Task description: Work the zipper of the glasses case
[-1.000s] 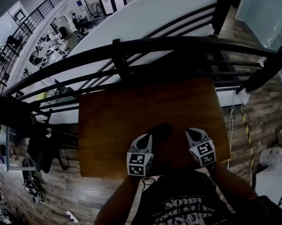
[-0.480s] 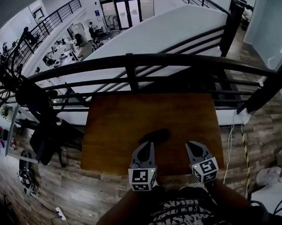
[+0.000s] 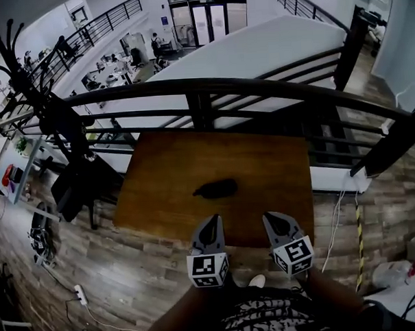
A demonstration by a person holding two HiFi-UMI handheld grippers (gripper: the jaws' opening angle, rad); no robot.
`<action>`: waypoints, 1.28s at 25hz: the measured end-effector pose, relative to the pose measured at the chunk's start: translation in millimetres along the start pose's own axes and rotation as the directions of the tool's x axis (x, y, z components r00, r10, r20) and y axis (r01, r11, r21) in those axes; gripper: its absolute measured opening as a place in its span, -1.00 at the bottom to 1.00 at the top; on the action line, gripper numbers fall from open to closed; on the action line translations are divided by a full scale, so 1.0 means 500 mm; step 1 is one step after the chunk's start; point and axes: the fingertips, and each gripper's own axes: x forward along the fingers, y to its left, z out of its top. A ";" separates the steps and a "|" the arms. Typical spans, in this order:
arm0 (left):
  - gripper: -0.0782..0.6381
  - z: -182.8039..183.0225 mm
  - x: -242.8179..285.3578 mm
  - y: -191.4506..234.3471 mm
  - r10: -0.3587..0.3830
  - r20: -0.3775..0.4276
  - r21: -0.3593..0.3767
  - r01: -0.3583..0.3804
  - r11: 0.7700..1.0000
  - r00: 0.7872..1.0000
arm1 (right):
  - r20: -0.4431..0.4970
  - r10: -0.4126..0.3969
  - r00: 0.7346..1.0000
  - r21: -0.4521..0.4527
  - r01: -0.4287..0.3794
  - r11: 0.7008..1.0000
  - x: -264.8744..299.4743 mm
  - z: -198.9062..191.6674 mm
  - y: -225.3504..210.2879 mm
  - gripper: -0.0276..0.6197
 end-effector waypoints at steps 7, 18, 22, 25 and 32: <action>-0.77 -0.034 -0.071 -0.050 0.056 -0.033 -0.013 -0.057 0.998 0.998 | -0.011 0.045 0.999 0.018 -0.045 0.999 -0.068 -0.038 0.018 -0.92; -0.77 -0.016 -0.098 -0.027 0.052 -0.035 0.013 -0.051 0.999 0.998 | -0.009 0.037 0.999 0.022 -0.037 0.999 -0.062 -0.036 0.051 -0.92; -0.77 -0.016 -0.103 -0.014 0.053 -0.043 0.000 -0.053 0.999 0.998 | -0.022 0.044 0.999 0.020 -0.043 0.999 -0.053 -0.036 0.066 -0.92; -0.77 -0.014 -0.107 -0.009 0.052 -0.039 -0.003 -0.052 0.999 0.998 | -0.029 0.046 0.999 0.014 -0.045 0.999 -0.050 -0.035 0.074 -0.92; -0.77 -0.013 -0.117 -0.002 0.056 -0.037 -0.006 -0.057 0.998 0.998 | -0.030 0.047 0.998 0.011 -0.047 0.999 -0.051 -0.034 0.083 -0.92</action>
